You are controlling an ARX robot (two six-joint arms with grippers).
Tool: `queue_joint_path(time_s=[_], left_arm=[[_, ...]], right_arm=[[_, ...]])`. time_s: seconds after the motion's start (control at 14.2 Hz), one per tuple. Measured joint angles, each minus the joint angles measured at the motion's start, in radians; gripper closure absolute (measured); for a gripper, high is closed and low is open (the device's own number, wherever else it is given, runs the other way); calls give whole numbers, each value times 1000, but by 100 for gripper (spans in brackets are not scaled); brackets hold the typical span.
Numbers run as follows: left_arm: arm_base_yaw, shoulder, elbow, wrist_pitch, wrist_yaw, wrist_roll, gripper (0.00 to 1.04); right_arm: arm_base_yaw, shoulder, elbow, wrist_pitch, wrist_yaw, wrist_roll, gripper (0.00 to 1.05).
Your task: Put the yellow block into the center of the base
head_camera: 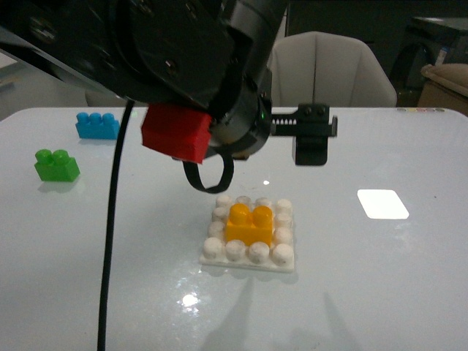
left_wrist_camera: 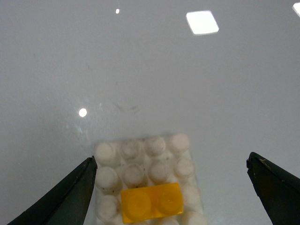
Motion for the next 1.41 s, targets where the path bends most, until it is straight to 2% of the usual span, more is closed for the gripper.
queue_joint_path(time_s=[0.28,0.35,0.42,0.49,0.63,0.77,0.84,0.91,1.34,1.41], left_arm=[[14,-318,-229,190,22,104,7],[20,-388,-301,280,-8,146,9],[38,-476,-428,479,-156,198,20],[85,-594,-566,555,-219,224,31],[232,-908,-809,489,-169,246,55],[297,-1076,-945,515,-71,251,84],[323,-1105,-995,513,-38,251,95],[360,-1146,-1049,506,-10,254,103],[485,-1390,-1201,429,113,254,103],[539,-1429,-1215,403,186,254,103]], right_arm=[[0,0,0,0,0,0,6],[0,0,0,0,0,0,6],[0,0,0,0,0,0,6],[0,0,0,0,0,0,6],[0,0,0,0,0,0,6],[0,0,0,0,0,0,6],[0,0,0,0,0,0,6],[0,0,0,0,0,0,6],[0,0,0,0,0,0,6],[0,0,0,0,0,0,6]])
